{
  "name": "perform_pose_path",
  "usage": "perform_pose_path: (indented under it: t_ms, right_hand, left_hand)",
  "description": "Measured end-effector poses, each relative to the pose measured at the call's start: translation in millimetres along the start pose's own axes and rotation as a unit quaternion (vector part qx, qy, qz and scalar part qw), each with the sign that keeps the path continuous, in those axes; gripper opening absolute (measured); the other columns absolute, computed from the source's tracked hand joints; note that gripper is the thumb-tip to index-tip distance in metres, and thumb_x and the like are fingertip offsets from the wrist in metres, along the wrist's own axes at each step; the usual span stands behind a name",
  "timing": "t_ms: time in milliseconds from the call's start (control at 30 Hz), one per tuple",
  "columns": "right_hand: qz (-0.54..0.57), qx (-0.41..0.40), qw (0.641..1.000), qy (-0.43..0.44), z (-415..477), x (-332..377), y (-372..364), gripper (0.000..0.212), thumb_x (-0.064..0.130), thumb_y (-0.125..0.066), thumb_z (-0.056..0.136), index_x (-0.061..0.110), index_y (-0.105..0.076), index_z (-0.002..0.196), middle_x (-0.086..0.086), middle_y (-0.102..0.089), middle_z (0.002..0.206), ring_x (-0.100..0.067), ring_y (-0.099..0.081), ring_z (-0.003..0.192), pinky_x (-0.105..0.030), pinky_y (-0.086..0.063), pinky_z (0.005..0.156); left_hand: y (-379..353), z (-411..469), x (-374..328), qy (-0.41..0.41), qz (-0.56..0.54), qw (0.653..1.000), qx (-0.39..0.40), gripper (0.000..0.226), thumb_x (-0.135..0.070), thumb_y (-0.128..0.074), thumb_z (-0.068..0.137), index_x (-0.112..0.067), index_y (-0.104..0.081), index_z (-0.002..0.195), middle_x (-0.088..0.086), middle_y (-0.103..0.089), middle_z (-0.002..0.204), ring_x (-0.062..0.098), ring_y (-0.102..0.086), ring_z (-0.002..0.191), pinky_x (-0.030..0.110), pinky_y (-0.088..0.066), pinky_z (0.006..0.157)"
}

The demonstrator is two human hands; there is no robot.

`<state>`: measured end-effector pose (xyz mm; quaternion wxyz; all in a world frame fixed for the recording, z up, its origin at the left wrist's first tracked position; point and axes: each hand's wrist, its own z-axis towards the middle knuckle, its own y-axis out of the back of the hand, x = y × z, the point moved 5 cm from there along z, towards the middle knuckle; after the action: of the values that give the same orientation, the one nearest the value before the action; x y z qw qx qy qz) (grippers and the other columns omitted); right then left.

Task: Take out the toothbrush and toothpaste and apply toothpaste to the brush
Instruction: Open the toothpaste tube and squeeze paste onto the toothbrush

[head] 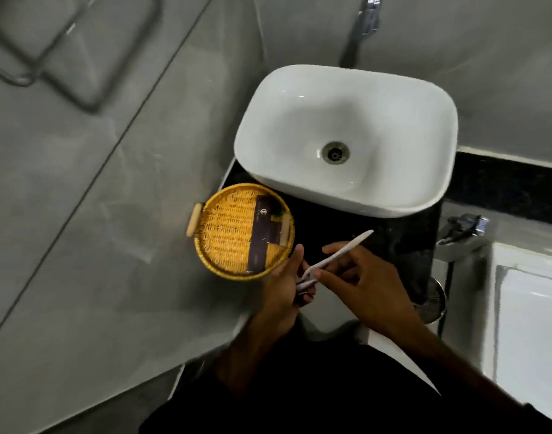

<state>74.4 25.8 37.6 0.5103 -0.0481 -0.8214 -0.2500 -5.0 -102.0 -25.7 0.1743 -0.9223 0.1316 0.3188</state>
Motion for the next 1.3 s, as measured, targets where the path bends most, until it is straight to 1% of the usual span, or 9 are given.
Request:
perform_pose_path:
  t_ms: [200,367,467,533,667,867,1033,1167,1300]
  right_hand:
    - [-0.096,0.154,0.98,-0.079,5,-11,-45,0.02,0.048,-0.087,0.077,0.045,-0.069,0.086,0.027,-0.075,0.086,0.022,-0.067,0.072,-0.006,-0.05,0.059]
    - [-0.048,0.224,0.968,-0.102,2,-18,-72,0.011,0.026,-0.085,0.084,0.027,-0.079,0.094,0.005,-0.084,0.084,-0.014,-0.081,0.077,-0.034,-0.066,0.076]
    - [0.011,0.275,0.949,-0.154,2,-21,-84,0.031,0.007,-0.087,0.08,0.018,-0.078,0.107,-0.003,-0.085,0.09,-0.019,-0.083,0.078,-0.03,-0.066,0.069]
    - [0.059,0.284,0.94,-0.179,2,-20,-88,0.042,0.012,-0.094,0.07,0.018,-0.077,0.108,-0.005,-0.085,0.094,-0.02,-0.083,0.081,-0.026,-0.064,0.067]
    - [0.159,0.256,0.93,-0.208,5,-14,-94,0.055,0.035,-0.097,0.048,0.021,-0.082,0.099,-0.012,-0.085,0.099,-0.024,-0.083,0.088,-0.027,-0.064,0.066]
    - [0.206,0.182,0.93,-0.243,17,-13,-97,0.024,0.017,-0.085,0.073,0.012,-0.08,0.096,-0.008,-0.085,0.088,-0.016,-0.083,0.075,-0.021,-0.061,0.058]
    - [0.294,0.119,0.895,-0.313,17,-28,-100,0.011,-0.004,-0.073,0.088,0.006,-0.068,0.087,-0.01,-0.082,0.076,-0.021,-0.081,0.064,-0.026,-0.062,0.051]
    - [0.334,0.1,0.887,-0.302,16,-31,-105,0.018,-0.006,-0.067,0.093,0.01,-0.068,0.085,-0.007,-0.081,0.072,-0.016,-0.078,0.059,-0.023,-0.06,0.052]
    - [0.373,0.092,0.875,-0.293,10,-30,-114,0.021,-0.01,-0.071,0.086,0.007,-0.067,0.098,-0.007,-0.081,0.074,-0.015,-0.078,0.059,-0.022,-0.062,0.055]
  left_hand:
    - [54,-19,21,-0.018,-0.034,0.999,-0.017,0.032,-0.042,-0.069,0.089,-0.021,-0.066,0.065,0.005,-0.063,0.063,0.012,-0.059,0.048,0.021,-0.047,0.043]
    - [81,-38,18,-0.055,0.081,0.995,0.029,0.026,-0.046,-0.087,0.067,-0.025,-0.076,0.078,0.001,-0.075,0.075,0.01,-0.067,0.057,0.019,-0.054,0.051]
    - [92,-44,15,-0.043,0.136,0.989,0.045,0.035,-0.051,-0.089,0.064,-0.029,-0.077,0.088,-0.001,-0.078,0.083,0.012,-0.069,0.064,0.019,-0.055,0.056]
    - [97,-43,11,-0.058,0.139,0.988,0.031,0.028,-0.049,-0.086,0.069,-0.031,-0.077,0.088,-0.005,-0.078,0.083,0.009,-0.071,0.065,0.018,-0.055,0.058]
    - [103,-39,-2,-0.133,0.162,0.978,-0.011,0.015,-0.045,-0.078,0.077,-0.037,-0.078,0.089,-0.013,-0.077,0.079,0.001,-0.069,0.066,0.017,-0.053,0.058]
    - [107,-33,-38,-0.274,0.263,0.925,-0.032,0.022,-0.042,-0.054,0.099,-0.061,-0.066,0.1,-0.003,-0.061,0.085,0.002,-0.061,0.075,0.022,-0.05,0.066]
    - [142,-20,-68,-0.295,0.311,0.899,-0.087,0.036,-0.032,-0.059,0.1,-0.037,-0.059,0.135,-0.029,-0.064,0.097,-0.014,-0.066,0.094,0.004,-0.053,0.072]
    - [158,-15,-86,-0.331,0.348,0.868,-0.129,0.021,-0.028,-0.071,0.091,-0.046,-0.061,0.098,-0.034,-0.066,0.082,-0.023,-0.062,0.085,-0.003,-0.047,0.064]
    - [168,-7,-92,-0.324,0.304,0.886,-0.132,0.016,-0.022,-0.073,0.089,-0.036,-0.065,0.088,-0.032,-0.072,0.088,-0.006,-0.069,0.084,0.015,-0.06,0.071]
